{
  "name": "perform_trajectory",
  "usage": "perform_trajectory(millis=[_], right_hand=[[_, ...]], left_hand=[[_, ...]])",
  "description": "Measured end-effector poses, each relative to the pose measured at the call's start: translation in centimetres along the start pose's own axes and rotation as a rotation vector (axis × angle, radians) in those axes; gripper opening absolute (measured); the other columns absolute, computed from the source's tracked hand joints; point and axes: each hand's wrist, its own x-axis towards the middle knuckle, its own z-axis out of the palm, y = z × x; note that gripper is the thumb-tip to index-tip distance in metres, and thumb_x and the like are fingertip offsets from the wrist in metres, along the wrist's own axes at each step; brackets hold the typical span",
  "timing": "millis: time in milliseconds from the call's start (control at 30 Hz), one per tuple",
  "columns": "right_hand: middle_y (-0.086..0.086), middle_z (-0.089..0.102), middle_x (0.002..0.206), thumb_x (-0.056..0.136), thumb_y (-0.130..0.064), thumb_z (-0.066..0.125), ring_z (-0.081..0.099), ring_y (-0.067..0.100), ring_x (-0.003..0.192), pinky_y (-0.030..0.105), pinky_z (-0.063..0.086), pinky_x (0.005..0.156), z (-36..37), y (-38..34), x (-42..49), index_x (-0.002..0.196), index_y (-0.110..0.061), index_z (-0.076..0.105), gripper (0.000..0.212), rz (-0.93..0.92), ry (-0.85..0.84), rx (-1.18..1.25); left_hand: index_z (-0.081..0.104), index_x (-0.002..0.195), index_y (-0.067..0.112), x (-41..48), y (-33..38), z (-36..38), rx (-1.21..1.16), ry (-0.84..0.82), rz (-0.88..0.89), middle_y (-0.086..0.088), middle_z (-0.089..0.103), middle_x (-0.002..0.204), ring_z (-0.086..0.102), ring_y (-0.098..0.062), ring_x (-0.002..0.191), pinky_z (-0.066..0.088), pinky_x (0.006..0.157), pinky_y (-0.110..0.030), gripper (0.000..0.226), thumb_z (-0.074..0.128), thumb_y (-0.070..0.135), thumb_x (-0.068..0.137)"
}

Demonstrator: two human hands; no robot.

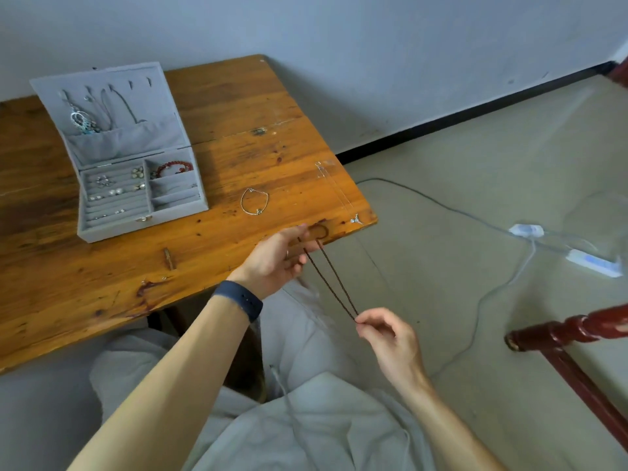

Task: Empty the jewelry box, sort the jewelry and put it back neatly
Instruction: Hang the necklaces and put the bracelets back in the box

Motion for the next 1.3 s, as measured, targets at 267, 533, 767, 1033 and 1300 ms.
perform_trajectory(millis=[267,533,767,1033,1300], right_hand=[[-0.002,0.072,0.075,0.083,0.003,0.072,0.065,0.008,0.070,0.017,0.052,0.067,0.0,1.7,0.4,0.089,-0.029,0.077,0.033,0.178,0.044,0.254],[0.009,0.075,0.081,0.082,0.004,0.073,0.067,0.014,0.071,0.018,0.053,0.067,3.3,-3.9,2.5,0.088,-0.015,0.080,0.020,0.114,-0.044,0.378],[0.008,0.077,0.090,0.084,-0.004,0.075,0.072,0.015,0.081,0.021,0.056,0.071,8.2,-9.1,6.4,0.093,-0.019,0.080,0.018,-0.001,-0.173,0.400],[-0.026,0.073,0.089,0.086,-0.025,0.077,0.065,-0.009,0.090,0.011,0.050,0.080,17.3,-15.9,14.9,0.088,-0.039,0.074,0.014,-0.299,-0.286,-0.122],[-0.027,0.068,0.084,0.087,-0.027,0.074,0.060,-0.017,0.078,0.000,0.044,0.068,26.7,-23.2,22.9,0.096,-0.031,0.074,0.010,-0.490,-0.352,-0.367]], left_hand=[[0.068,0.096,0.019,-1.1,4.5,-4.1,0.198,0.053,0.156,0.005,0.049,0.064,0.041,-0.010,0.052,0.033,0.054,-0.025,0.019,0.063,0.037,0.096],[0.067,0.098,0.023,-3.2,10.4,-9.6,0.431,0.186,0.454,0.004,0.073,0.084,0.053,-0.007,0.057,0.038,0.051,-0.021,0.014,0.060,0.036,0.098],[0.071,0.092,0.022,-6.0,15.9,-14.4,0.491,0.500,0.733,0.010,0.076,0.084,0.061,-0.003,0.055,0.046,0.049,-0.015,0.018,0.066,0.040,0.094],[0.073,0.089,0.022,-7.1,23.6,-18.5,0.511,0.769,0.949,0.009,0.075,0.078,0.059,-0.005,0.048,0.050,0.056,-0.019,0.021,0.067,0.042,0.093],[0.072,0.088,0.027,-7.2,30.9,-19.0,0.634,0.883,1.031,0.011,0.073,0.076,0.059,-0.002,0.047,0.047,0.053,-0.011,0.014,0.064,0.037,0.095]])
